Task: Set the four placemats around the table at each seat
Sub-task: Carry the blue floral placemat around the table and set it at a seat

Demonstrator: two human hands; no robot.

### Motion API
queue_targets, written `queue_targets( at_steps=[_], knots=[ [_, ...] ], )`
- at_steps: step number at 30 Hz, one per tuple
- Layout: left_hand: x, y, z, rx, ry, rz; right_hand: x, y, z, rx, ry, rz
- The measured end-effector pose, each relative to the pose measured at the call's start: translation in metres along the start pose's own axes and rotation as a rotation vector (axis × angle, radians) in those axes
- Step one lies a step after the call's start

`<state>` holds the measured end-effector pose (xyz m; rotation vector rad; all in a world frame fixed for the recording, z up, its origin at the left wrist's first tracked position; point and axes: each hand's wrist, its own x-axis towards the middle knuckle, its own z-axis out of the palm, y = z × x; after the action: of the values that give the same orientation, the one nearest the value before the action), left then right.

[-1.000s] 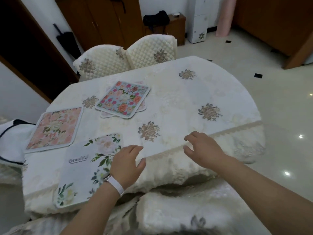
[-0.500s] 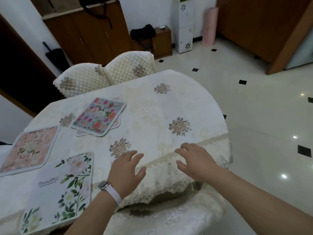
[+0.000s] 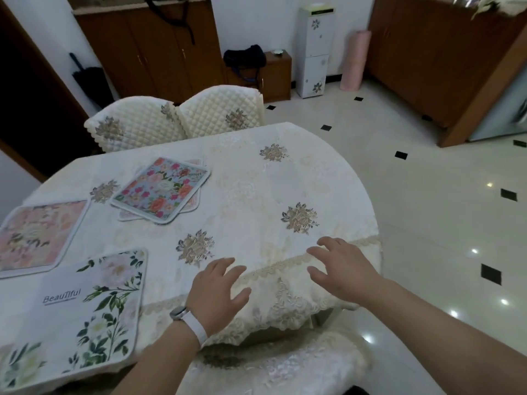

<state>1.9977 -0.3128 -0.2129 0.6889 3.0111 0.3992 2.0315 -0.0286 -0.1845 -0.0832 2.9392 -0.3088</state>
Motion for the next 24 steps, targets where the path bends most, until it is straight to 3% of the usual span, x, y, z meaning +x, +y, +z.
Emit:
queue_targets(
  at_steps=[8, 18, 24],
  knots=[
    [0.055, 0.062, 0.002, 0.053, 0.023, 0.018, 0.007, 0.071, -0.024, 0.051, 0.046, -0.056],
    [0.162, 0.257, 0.052, 0.122, -0.020, 0.112, -0.007, 0.301, -0.073, 0.054, 0.061, -0.003],
    [0.228, 0.356, 0.054, 0.148, 0.008, 0.191, -0.017, 0.382, -0.110, 0.042, 0.085, -0.029]
  ],
)
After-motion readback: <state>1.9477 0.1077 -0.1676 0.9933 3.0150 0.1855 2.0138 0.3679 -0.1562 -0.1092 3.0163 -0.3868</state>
